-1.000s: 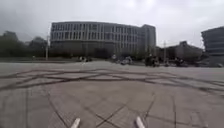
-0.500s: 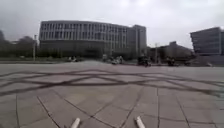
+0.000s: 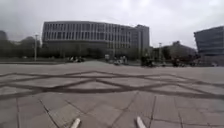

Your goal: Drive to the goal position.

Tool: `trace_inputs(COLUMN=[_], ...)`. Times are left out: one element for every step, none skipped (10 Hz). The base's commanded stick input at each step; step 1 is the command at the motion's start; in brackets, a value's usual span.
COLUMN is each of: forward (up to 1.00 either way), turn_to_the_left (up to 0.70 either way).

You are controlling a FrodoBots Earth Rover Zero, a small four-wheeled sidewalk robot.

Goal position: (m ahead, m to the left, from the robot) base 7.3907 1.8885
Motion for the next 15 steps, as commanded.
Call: trace_inputs(forward=[1.00,1.00,1.00,1.00,1.00,1.00,1.00,1.00,1.00,1.00,1.00,1.00,1.00,1.00,1.00], turn_to_the_left=[0.06,0.06,0.06,0.06,0.06,0.06,0.06,0.06,0.06,0.06,-0.08,-0.34,-0.09,0.06,0.06])
